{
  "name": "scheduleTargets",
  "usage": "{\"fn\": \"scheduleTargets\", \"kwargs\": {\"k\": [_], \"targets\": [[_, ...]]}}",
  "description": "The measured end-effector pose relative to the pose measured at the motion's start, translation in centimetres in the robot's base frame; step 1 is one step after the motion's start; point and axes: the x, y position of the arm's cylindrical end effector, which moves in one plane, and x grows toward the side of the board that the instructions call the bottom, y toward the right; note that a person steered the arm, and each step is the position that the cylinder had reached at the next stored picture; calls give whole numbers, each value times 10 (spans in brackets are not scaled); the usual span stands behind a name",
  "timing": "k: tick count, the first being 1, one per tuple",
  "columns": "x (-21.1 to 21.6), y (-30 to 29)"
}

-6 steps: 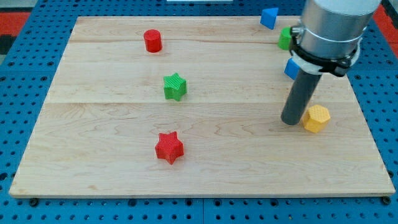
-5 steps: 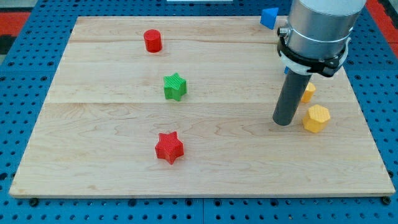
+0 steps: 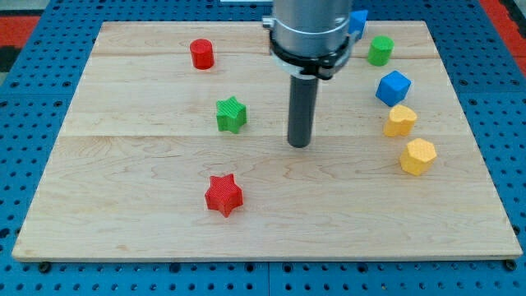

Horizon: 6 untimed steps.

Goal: Push blue triangle slightly right

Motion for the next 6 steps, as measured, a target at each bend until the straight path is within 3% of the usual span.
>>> {"fn": "scheduleTargets", "kwargs": {"k": [2,6], "targets": [[2,1],[-115,-8]]}}
